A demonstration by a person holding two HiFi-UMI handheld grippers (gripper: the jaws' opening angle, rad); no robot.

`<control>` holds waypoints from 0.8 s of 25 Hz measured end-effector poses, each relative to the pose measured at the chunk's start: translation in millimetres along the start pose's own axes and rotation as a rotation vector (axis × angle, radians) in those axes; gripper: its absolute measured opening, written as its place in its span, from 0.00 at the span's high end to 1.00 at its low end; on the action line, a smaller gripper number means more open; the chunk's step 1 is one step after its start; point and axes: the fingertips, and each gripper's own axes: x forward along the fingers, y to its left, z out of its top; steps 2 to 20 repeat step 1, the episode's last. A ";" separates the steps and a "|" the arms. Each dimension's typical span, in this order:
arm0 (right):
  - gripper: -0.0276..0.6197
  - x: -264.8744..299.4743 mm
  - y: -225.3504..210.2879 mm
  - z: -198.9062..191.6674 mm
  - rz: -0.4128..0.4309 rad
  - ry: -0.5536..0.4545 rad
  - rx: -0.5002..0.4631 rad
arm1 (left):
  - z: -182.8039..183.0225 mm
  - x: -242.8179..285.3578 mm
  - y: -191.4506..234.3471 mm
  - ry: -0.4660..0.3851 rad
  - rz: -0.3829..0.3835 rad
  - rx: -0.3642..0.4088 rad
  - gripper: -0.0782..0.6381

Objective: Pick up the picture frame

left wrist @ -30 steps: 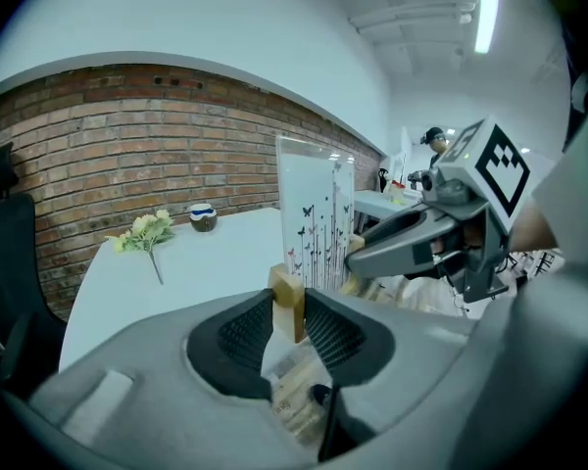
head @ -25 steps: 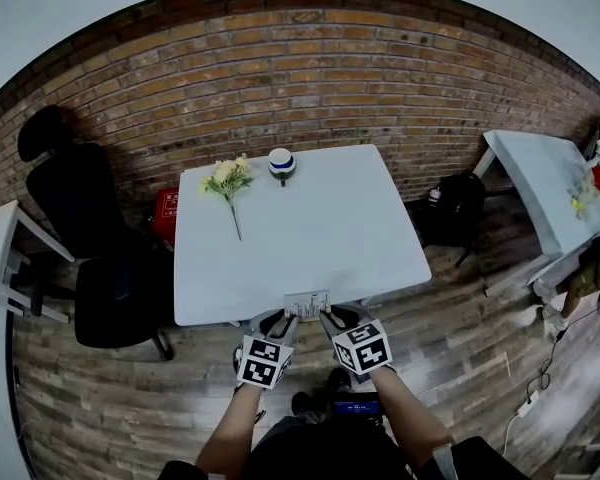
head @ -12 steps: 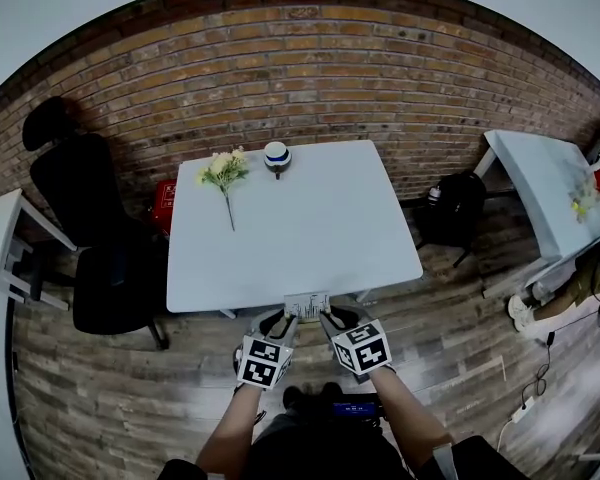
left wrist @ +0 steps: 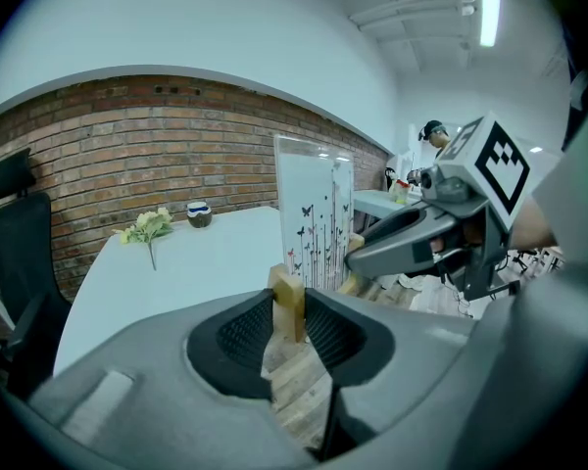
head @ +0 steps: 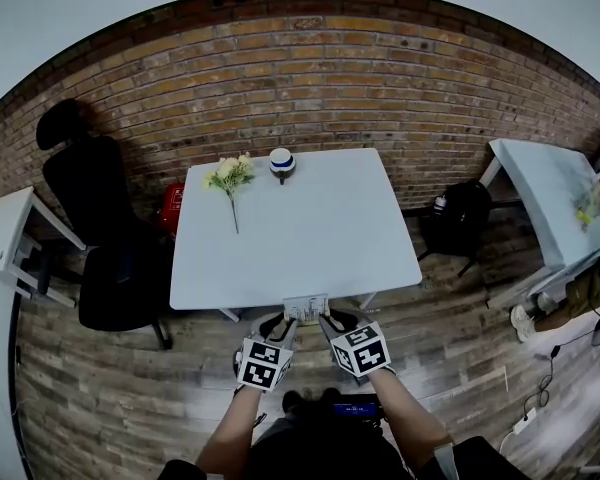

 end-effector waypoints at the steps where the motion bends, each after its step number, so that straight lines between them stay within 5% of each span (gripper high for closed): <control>1: 0.81 -1.8 -0.5 -0.1 0.001 -0.001 -0.001 | 0.7 -0.5 -1.7 0.000 0.002 0.002 0.74; 20: 0.81 -1.8 -0.5 -0.1 0.001 -0.001 -0.001 | 0.7 -0.5 -1.7 0.000 0.002 0.002 0.74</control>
